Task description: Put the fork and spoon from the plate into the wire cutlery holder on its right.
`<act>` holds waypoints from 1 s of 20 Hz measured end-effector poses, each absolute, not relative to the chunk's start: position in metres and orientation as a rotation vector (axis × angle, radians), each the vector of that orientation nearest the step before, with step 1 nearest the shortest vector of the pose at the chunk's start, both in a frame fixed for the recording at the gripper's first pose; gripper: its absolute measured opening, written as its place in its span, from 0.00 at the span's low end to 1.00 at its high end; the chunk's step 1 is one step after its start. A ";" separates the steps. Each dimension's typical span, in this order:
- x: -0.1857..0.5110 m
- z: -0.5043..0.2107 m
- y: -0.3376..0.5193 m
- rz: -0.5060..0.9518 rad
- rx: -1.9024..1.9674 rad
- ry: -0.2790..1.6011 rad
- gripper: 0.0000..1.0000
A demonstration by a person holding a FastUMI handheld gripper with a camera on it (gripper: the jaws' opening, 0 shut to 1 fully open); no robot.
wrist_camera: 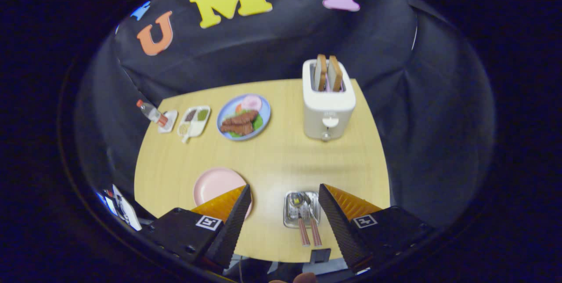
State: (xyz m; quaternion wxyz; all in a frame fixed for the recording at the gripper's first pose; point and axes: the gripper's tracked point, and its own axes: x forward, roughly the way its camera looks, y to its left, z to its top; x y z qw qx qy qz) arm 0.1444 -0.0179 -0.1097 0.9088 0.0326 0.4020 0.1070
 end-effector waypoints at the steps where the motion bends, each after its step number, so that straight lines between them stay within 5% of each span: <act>1: 0.144 -0.092 -0.011 0.229 0.082 0.739 0.92; 11: 0.074 0.027 0.019 0.230 0.072 0.157 0.92; 20: 0.030 0.039 0.019 0.198 0.081 0.022 0.92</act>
